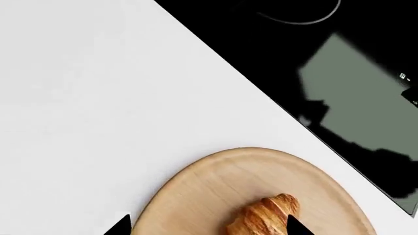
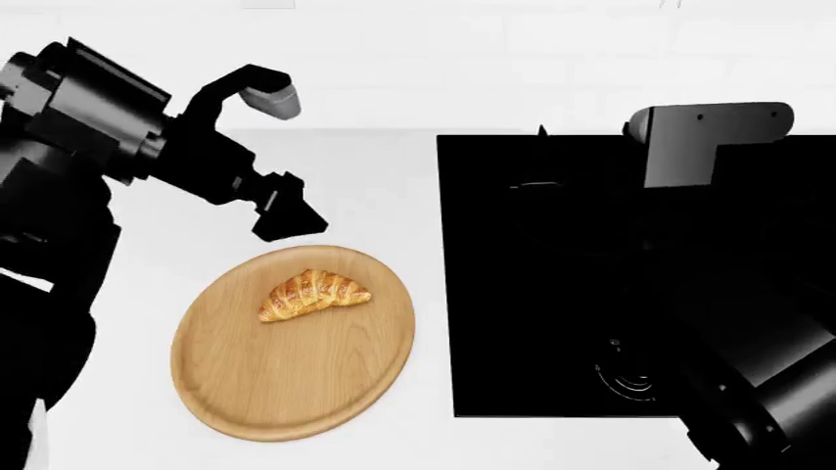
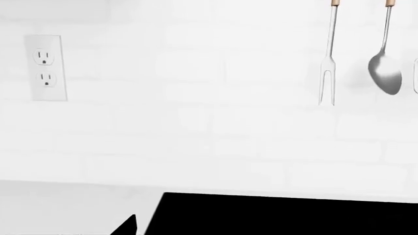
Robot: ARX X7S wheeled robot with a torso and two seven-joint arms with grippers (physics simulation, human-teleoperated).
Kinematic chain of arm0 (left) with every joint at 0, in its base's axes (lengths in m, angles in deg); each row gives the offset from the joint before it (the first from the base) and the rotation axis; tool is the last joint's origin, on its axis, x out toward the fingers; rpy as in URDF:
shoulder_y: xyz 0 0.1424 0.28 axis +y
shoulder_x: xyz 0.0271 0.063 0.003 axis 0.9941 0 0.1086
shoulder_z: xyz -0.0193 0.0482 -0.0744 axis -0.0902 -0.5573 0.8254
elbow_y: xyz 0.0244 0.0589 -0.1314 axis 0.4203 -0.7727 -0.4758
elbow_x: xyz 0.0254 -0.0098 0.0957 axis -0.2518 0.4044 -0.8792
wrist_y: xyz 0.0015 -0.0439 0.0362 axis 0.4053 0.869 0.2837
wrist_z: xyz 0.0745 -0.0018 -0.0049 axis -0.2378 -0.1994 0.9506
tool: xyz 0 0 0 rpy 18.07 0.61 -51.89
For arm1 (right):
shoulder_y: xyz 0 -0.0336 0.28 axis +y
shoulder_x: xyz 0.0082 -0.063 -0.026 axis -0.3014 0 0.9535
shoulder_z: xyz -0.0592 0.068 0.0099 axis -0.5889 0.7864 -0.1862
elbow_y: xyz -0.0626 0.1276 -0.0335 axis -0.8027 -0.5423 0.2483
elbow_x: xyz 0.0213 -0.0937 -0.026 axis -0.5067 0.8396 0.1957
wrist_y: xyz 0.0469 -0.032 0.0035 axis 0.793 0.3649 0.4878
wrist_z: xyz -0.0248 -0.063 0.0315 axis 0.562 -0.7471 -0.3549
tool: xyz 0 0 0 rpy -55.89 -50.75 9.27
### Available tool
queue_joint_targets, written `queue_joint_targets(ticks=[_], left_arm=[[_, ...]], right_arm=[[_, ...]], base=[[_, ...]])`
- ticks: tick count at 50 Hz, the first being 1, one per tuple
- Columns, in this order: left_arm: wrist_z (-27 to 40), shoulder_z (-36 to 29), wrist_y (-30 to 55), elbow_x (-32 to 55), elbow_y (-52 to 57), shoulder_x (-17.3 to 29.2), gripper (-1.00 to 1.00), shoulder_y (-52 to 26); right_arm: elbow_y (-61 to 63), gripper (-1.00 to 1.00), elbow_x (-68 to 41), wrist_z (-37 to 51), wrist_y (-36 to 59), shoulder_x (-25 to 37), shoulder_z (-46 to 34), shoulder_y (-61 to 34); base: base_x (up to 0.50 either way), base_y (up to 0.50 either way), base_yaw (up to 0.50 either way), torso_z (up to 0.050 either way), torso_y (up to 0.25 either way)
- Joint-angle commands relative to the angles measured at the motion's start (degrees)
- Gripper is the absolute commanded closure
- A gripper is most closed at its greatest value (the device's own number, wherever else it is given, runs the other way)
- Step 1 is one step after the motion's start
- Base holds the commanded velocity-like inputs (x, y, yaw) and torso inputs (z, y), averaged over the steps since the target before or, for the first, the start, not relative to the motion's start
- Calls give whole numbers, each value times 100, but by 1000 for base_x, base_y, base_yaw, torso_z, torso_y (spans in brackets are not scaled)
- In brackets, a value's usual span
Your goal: Pick the croissant and place it on the pan. Then turn on the stove to warm the croissant.
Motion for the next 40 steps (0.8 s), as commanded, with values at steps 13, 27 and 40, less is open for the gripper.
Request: queue_joint_targets(ticks=[13, 27, 40], left_arm=[[-790, -514, -147, -567, -458, -354, -100, 164], [-987, -232, -163, -1114, -471, -462, -100, 370], [-1238, 174, -242, -1708, -474, -615, -100, 432]], right_arm=[[-185, -100, 35, -82, -293, -4, -8, 177], [-446, -100, 95, -150, -497, -39, -28, 200], [-721, -100, 160, -207, -700, -66, -26, 221]], base=[[0, 0, 0, 0, 0], [0, 0, 0, 0, 0], [0, 0, 0, 0, 0]])
